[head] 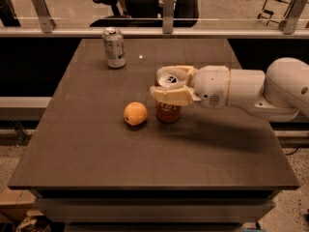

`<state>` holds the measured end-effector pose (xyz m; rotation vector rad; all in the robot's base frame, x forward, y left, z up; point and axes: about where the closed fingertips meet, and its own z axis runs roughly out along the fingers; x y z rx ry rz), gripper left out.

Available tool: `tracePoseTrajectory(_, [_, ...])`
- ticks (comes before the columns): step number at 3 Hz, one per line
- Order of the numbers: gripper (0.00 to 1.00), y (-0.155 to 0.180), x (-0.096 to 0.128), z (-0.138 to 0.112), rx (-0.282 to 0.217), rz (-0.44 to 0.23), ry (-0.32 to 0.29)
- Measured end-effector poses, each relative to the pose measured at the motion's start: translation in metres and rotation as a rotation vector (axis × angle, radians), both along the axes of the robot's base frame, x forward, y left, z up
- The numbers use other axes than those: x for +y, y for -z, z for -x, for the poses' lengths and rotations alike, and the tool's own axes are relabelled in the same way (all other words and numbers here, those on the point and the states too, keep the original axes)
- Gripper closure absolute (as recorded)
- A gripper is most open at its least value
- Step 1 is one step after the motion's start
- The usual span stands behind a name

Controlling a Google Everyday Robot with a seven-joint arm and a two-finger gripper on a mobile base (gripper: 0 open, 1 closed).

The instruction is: Move coke can near orange

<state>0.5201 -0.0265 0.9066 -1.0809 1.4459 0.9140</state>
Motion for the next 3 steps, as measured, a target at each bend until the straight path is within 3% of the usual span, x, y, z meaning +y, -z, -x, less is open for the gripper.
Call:
tracePoseTrajectory(1, [0.13, -0.0005, 0.0024, 0.0006, -0.001, 0.000, -0.004])
tracePoseTrajectory(2, [0.00, -0.0010, 0.0045, 0.0012, -0.002, 0.001, -0.008])
tracePoseTrajectory(3, [0.00, -0.0010, 0.0046, 0.0012, -0.002, 0.001, -0.008])
